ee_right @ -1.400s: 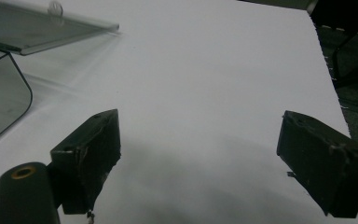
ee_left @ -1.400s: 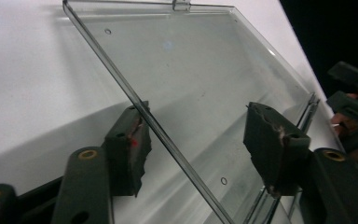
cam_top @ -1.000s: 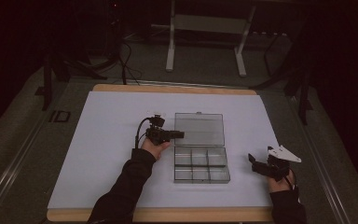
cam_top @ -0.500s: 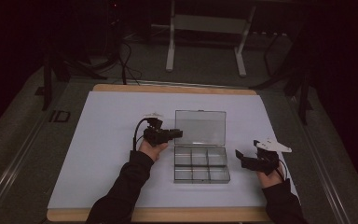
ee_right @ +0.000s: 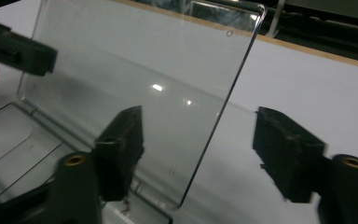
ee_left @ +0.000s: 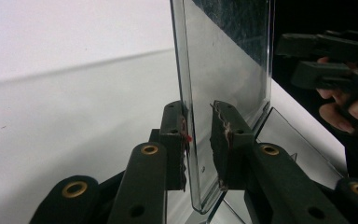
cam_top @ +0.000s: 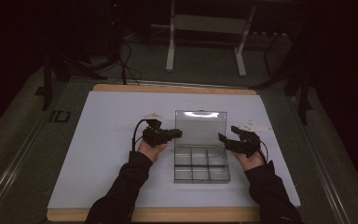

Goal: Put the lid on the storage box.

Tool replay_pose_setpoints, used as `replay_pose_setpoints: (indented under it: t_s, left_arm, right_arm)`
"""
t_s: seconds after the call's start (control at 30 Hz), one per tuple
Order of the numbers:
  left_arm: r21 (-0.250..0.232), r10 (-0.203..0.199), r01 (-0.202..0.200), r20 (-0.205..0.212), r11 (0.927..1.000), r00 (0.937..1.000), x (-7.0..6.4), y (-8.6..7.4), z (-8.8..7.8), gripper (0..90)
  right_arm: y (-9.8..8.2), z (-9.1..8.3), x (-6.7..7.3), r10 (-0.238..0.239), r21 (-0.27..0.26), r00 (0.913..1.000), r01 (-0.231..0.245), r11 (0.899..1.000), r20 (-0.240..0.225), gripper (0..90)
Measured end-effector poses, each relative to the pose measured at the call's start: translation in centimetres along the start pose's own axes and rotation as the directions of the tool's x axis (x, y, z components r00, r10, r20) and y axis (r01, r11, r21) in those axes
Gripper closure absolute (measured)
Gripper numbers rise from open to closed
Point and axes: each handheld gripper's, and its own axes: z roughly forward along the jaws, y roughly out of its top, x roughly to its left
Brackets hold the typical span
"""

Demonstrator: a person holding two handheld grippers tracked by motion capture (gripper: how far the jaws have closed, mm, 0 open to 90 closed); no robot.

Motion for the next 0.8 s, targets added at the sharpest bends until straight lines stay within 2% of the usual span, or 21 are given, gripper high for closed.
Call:
replay_pose_setpoints:
  t_s: [0.03, 0.1, 0.13, 0.23, 0.27, 0.33, 0.5, 0.57, 0.7, 0.8]
  left_arm:
    - [-0.002, 0.002, -0.002, 0.003, 1.0000, 1.0000, 0.0, 0.0, 0.0, 76.3]
    - [-0.003, 0.003, -0.003, 0.003, 1.0000, 1.0000, 0.0, 0.0, 0.0, 76.3]
    - [-0.006, 0.006, -0.006, 0.007, 1.0000, 1.0000, 0.1, -0.1, 0.0, 76.4]
    - [-0.009, 0.006, -0.006, 0.010, 0.9999, 0.9999, 0.1, -0.1, 0.0, 76.4]
    - [-0.011, 0.005, -0.005, 0.014, 0.9999, 0.9999, 0.2, -0.1, 0.0, 76.6]
    - [-0.012, 0.007, -0.006, 0.016, 0.9999, 0.9999, 0.2, -0.2, 0.0, 76.7]
    - [-0.007, 0.006, -0.006, 0.008, 1.0000, 0.9999, 0.1, 0.0, -0.1, 76.3]
    - [-0.008, 0.019, -0.019, 0.005, 0.9998, 0.9998, -0.1, 0.1, -0.2, 75.4]
    - [-0.004, 0.045, -0.045, -0.015, 0.9990, 0.9989, -0.6, 0.4, -0.5, 74.7]
    - [-0.019, 0.050, -0.051, -0.019, 0.9985, 0.9985, -0.9, 0.6, -1.0, 74.7]
  right_arm:
    - [0.1, 0.2, 0.0, 0.000, -0.002, 1.0000, 0.000, 1.000, -0.002, 39.7]
    - [0.1, 0.5, -0.1, 0.006, 0.002, 0.9999, -0.006, 1.000, -0.010, 40.5]
    - [0.1, 0.8, -0.2, 0.013, 0.008, 0.9997, -0.012, 1.000, -0.019, 48.1]
    - [0.1, 1.0, -0.2, 0.016, 0.015, 0.9997, -0.016, 1.000, -0.018, 49.0]
    - [0.0, 1.4, -0.4, 0.025, 0.033, 0.9993, -0.024, 0.999, -0.026, 54.8]
    - [-0.1, 1.6, -0.4, 0.022, 0.041, 0.9992, -0.021, 0.999, -0.033, 59.7]
    - [-0.1, 1.6, -0.5, 0.030, 0.048, 0.9988, -0.028, 0.998, -0.040, 63.9]
    - [-0.1, 1.4, -0.5, 0.029, 0.048, 0.9988, -0.027, 0.998, -0.039, 65.9]
    - [0.1, 1.0, -0.4, -0.002, 0.049, 0.9994, 0.004, 0.999, -0.033, 68.0]
    - [0.2, 0.6, -0.3, -0.023, 0.044, 0.9992, 0.024, 0.999, -0.033, 68.0]
